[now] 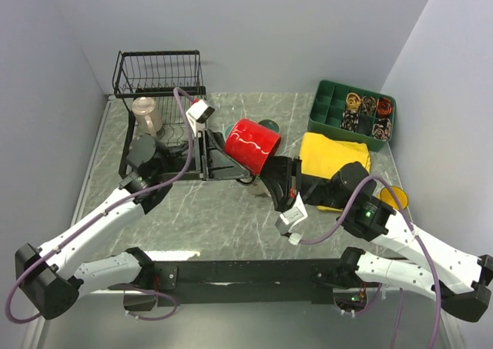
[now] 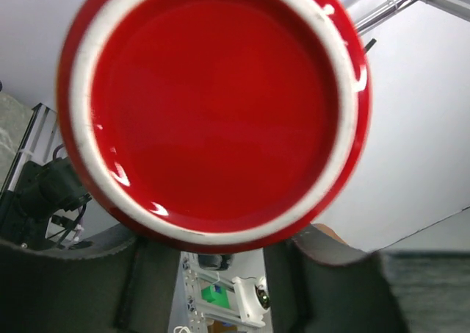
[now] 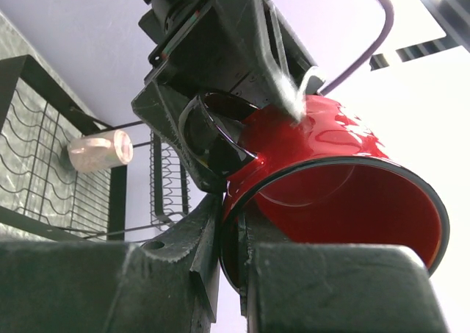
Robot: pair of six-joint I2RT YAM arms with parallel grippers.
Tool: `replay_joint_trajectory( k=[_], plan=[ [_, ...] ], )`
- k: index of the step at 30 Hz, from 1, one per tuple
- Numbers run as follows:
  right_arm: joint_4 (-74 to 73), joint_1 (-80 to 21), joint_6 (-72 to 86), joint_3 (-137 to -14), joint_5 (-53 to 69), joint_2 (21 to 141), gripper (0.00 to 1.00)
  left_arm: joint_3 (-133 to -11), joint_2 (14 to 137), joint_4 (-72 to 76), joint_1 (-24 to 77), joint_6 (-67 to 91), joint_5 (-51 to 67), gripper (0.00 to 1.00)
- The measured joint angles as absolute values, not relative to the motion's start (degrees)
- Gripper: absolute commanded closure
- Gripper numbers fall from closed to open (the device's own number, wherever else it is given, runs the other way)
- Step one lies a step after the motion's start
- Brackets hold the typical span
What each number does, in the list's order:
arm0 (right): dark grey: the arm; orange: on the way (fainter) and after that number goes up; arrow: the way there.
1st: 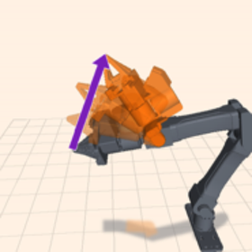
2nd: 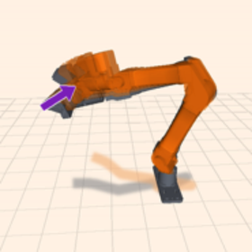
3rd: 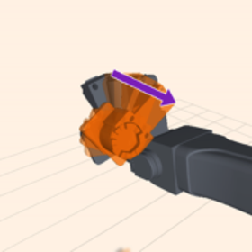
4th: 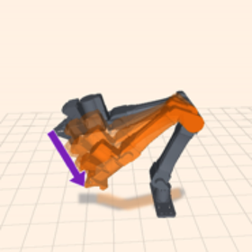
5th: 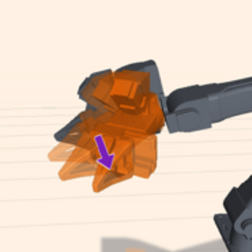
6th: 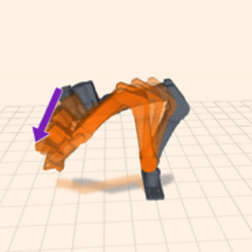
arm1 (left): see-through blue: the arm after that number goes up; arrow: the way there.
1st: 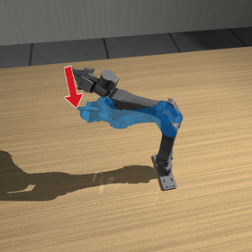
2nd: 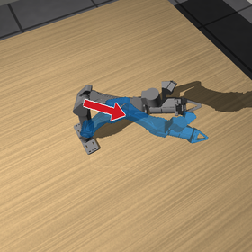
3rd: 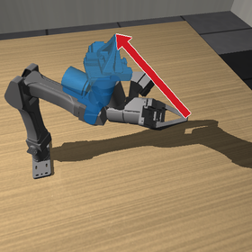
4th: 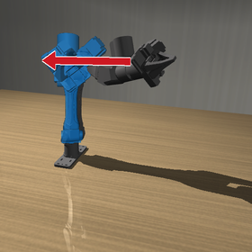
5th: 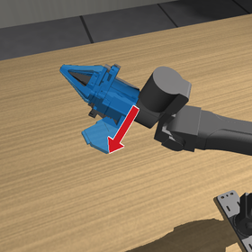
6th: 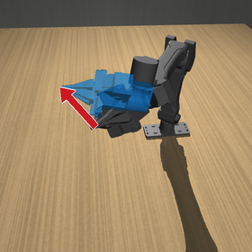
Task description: Load the cups into the dish rack
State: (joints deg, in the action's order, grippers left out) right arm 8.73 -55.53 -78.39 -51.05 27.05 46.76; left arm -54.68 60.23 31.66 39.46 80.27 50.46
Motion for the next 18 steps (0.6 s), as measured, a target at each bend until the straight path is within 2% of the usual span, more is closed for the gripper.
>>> replay_joint_trajectory(
  k=[5, 6, 7, 8, 9, 10, 12, 13, 16, 18],
  plan=[
    [8.0, -55.5, -79.9, -51.0, 26.5, 46.2, 1.0, -55.6, 60.7, 29.2, 39.5, 78.5, 51.2, 0.73],
    [7.9, -55.5, -80.1, -51.0, 26.3, 46.1, 1.0, -55.8, 60.7, 28.4, 39.5, 77.7, 51.2, 0.79],
    [7.8, -55.5, -80.3, -51.0, 26.1, 46.0, 1.0, -55.9, 60.7, 27.9, 39.5, 77.2, 51.2, 0.92],
    [7.6, -55.5, -80.4, -51.0, 25.9, 46.0, 1.0, -55.9, 60.7, 27.5, 39.5, 76.4, 51.2, 0.99],
    [7.0, -55.5, -80.5, -51.0, 25.5, 45.9, 0.98, -55.9, 60.7, 27.3, 39.4, 75.6, 51.2, 0.99],
    [6.8, -55.5, -80.9, -51.0, 25.4, 45.8, 0.83, -55.9, 60.7, 26.9, 39.3, 75.7, 51.2, 0.99],
    [6.3, -55.5, -80.8, -50.9, 25.1, 45.8, 0.68, -55.5, 60.6, 27.1, 39.0, 75.6, 51.2, 0.99],
    [6.1, -55.5, -80.8, -50.9, 25.3, 45.8, 0.53, -54.8, 60.4, 27.8, 38.7, 76.2, 51.2, 0.99],
    [5.0, -55.7, -81.2, -50.2, 25.9, 45.3, 0.38, -51.5, 59.3, 30.3, 36.8, 78.2, 51.1, 0.99],
    [4.1, -55.7, -81.6, -49.9, 26.0, 44.5, 0.35, -48.7, 58.3, 32.0, 34.4, 80.3, 50.5, 0.99]
  ],
)
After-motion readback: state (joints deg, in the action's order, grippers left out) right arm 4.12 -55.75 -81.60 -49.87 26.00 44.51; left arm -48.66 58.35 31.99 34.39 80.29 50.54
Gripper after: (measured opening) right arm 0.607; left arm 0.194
